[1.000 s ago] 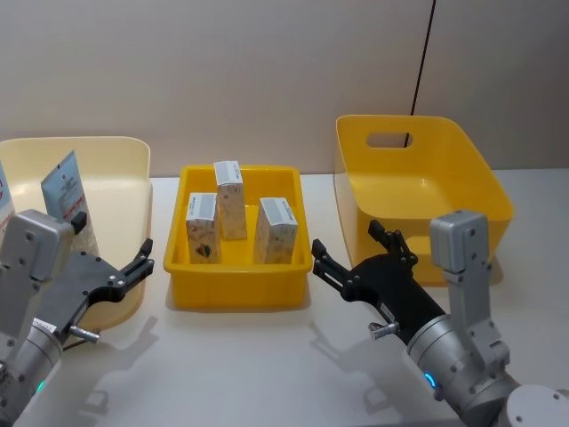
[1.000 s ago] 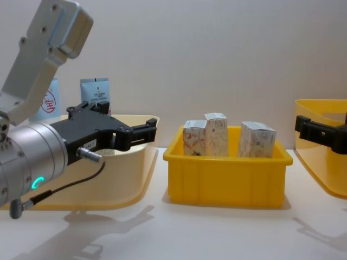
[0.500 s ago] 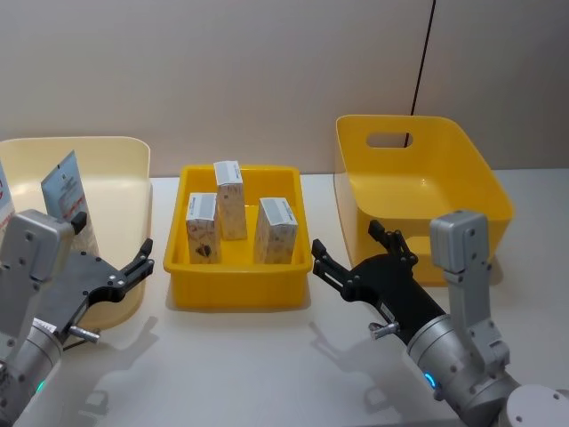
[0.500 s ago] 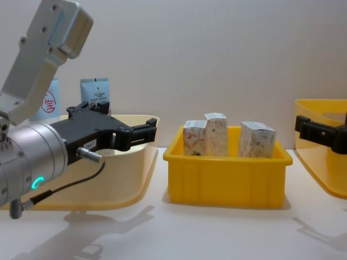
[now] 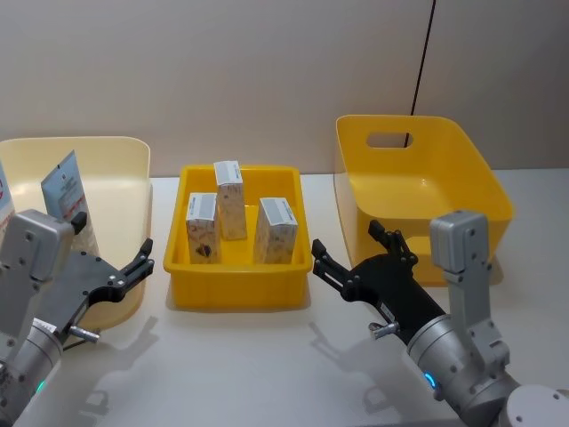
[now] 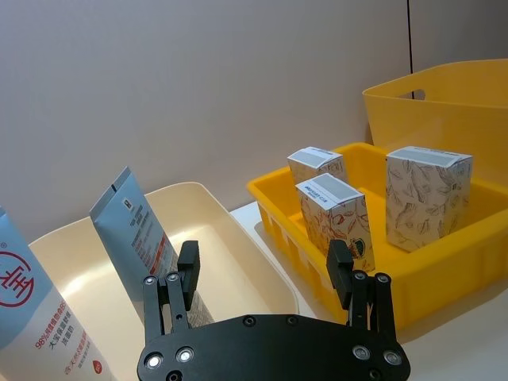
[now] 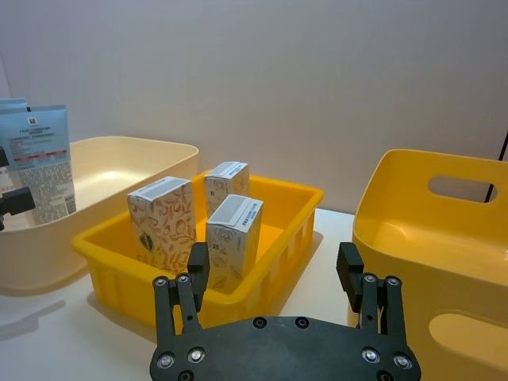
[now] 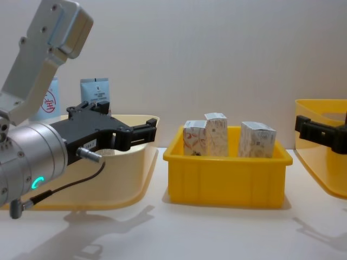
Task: Bimanual collaborative sorting of washing and personal care products
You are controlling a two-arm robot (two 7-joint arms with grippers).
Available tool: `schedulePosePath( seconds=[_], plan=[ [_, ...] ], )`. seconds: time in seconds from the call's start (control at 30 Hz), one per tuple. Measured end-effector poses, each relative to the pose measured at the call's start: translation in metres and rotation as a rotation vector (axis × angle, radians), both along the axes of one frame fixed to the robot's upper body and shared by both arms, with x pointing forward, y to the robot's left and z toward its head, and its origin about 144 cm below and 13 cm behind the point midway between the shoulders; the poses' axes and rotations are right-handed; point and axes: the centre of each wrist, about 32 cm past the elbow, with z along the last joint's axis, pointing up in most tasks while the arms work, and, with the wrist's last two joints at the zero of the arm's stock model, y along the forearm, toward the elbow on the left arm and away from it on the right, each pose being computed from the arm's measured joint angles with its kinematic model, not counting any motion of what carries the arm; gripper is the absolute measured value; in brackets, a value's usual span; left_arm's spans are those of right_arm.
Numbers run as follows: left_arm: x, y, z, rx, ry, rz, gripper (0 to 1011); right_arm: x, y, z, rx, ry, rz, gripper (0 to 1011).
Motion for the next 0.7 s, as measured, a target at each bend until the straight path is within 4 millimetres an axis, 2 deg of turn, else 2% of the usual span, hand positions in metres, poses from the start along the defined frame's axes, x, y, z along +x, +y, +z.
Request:
schedulePosePath(
  seconds=[0.7],
  plan=[
    [0.0, 0.0, 0.0, 0.0, 0.0, 0.0, 1000, 0.0, 0.0, 0.0, 0.0, 0.0, 0.0, 1001]
  ],
)
